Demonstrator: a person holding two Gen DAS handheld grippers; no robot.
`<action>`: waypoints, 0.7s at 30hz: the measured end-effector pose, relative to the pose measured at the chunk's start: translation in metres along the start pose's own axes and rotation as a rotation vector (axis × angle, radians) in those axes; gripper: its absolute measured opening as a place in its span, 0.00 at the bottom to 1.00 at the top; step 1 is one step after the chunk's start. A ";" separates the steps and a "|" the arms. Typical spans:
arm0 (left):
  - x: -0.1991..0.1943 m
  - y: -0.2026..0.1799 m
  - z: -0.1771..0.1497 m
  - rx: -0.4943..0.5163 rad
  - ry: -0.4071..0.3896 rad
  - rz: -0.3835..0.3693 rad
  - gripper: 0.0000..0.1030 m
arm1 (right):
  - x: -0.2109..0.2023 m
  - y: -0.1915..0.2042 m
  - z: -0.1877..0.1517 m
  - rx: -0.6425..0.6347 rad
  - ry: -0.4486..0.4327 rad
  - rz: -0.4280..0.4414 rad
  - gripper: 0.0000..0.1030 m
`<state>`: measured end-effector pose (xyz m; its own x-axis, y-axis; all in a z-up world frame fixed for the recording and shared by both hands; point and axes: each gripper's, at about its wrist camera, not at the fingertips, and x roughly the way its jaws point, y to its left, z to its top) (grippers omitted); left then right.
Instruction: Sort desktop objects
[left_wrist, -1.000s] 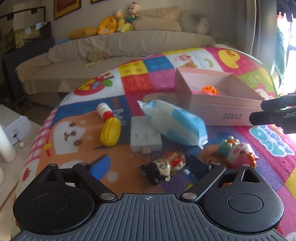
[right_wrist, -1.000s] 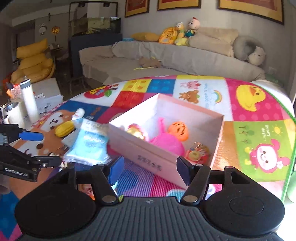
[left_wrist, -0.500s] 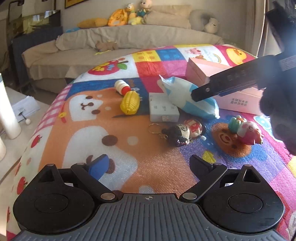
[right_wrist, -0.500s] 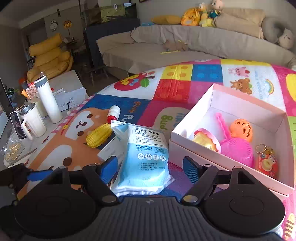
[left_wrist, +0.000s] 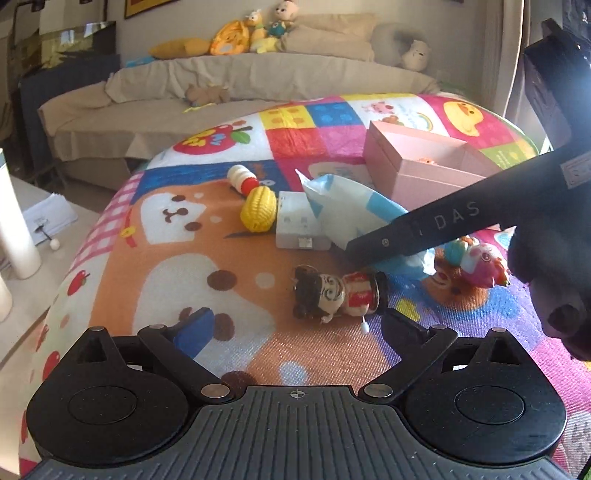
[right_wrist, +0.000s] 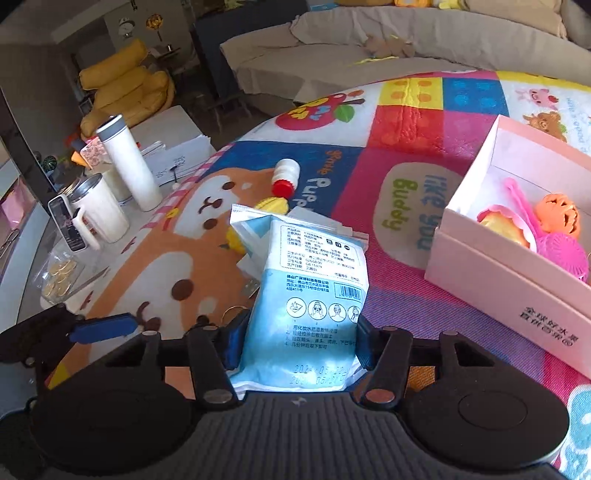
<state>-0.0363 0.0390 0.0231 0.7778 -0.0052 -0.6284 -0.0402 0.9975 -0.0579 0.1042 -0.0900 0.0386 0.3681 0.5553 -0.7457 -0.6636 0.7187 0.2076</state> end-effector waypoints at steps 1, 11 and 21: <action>-0.001 -0.002 0.000 0.007 -0.001 -0.003 0.97 | -0.005 0.002 -0.004 0.001 -0.006 0.007 0.53; -0.015 -0.021 -0.002 0.082 0.000 -0.003 0.97 | -0.052 0.001 -0.051 -0.035 -0.014 -0.080 0.53; -0.034 -0.033 -0.019 0.154 0.048 -0.035 0.98 | -0.071 0.007 -0.082 0.006 0.009 0.038 0.57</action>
<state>-0.0736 0.0051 0.0321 0.7463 -0.0394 -0.6644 0.0855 0.9957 0.0370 0.0203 -0.1590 0.0414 0.3367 0.5782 -0.7432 -0.6733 0.6996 0.2393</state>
